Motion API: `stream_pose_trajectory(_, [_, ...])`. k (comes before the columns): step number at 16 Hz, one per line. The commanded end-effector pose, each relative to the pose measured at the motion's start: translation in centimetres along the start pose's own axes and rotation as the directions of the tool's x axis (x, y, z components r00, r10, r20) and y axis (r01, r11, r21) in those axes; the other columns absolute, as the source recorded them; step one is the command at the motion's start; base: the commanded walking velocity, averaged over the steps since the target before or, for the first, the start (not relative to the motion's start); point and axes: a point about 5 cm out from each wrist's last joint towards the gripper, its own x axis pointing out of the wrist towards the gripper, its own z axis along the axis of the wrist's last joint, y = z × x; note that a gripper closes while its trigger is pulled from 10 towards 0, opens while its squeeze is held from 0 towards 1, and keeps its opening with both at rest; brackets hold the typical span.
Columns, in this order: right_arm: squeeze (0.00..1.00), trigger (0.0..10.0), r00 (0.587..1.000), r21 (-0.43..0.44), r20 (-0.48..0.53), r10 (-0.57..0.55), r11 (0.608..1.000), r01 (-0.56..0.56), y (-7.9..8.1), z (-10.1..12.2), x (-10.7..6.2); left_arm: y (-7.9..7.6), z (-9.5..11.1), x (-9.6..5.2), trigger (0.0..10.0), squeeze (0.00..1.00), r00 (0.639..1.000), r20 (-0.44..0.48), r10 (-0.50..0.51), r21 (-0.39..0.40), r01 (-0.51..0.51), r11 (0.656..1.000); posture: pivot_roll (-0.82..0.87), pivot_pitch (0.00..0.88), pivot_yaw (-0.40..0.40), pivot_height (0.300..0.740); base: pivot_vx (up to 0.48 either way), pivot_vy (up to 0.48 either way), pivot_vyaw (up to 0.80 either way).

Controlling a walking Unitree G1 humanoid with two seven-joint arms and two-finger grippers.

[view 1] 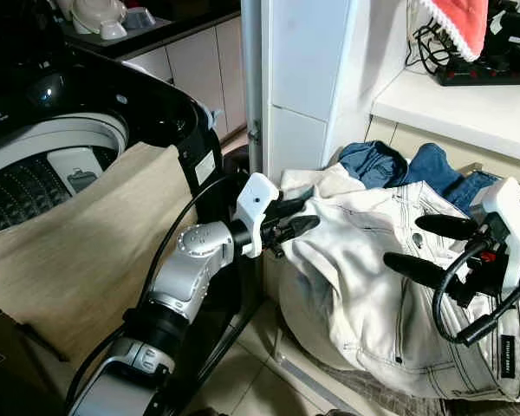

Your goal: Clothes washing

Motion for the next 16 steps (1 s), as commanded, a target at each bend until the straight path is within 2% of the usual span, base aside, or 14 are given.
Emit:
stream_pose_trajectory(1, [0.00,10.0,1.000,-0.024,0.016,-0.001,1.000,0.002,0.0,0.4,0.1,0.2,0.7,-0.2,0.0,0.00,1.000,0.023,0.002,-0.003,-0.002,1.000,-0.23,0.000,0.051,0.740,0.000,0.000,0.00])
stream_pose_trajectory(9, [0.00,10.0,0.999,-0.037,0.045,0.007,0.999,-0.005,0.0,0.5,0.2,0.5,1.7,-0.6,0.0,0.00,0.995,0.093,0.024,-0.006,-0.023,1.000,-0.23,0.000,0.053,0.740,0.000,0.000,0.00])
stream_pose_trajectory(11, [0.00,10.0,0.997,-0.041,0.071,-0.020,0.999,0.023,-0.2,0.8,0.2,0.9,2.7,-0.9,0.0,0.00,0.989,0.138,0.046,-0.009,-0.046,0.999,-0.23,0.000,0.056,0.740,0.000,0.000,0.00])
stream_pose_trajectory(14, [0.00,10.0,0.992,-0.038,0.111,-0.060,0.997,0.064,-0.6,1.2,0.3,3.4,6.9,-2.6,0.0,0.00,0.952,0.258,0.163,0.040,-0.179,0.983,-0.22,0.000,0.053,0.740,0.000,0.000,0.00])
stream_pose_trajectory(15, [0.00,10.0,0.991,-0.037,0.117,-0.063,0.997,0.068,-0.6,1.2,0.5,4.9,9.2,-3.8,0.0,0.00,0.926,0.307,0.220,0.085,-0.257,0.963,-0.22,0.000,0.051,0.740,0.000,0.000,0.00])
stream_pose_trajectory(16, [0.00,10.0,0.990,-0.034,0.123,-0.063,0.997,0.068,-0.6,1.2,0.7,6.5,12.1,-5.5,0.0,0.00,0.884,0.373,0.282,0.133,-0.351,0.927,-0.21,0.000,0.049,0.740,0.000,0.000,0.00])
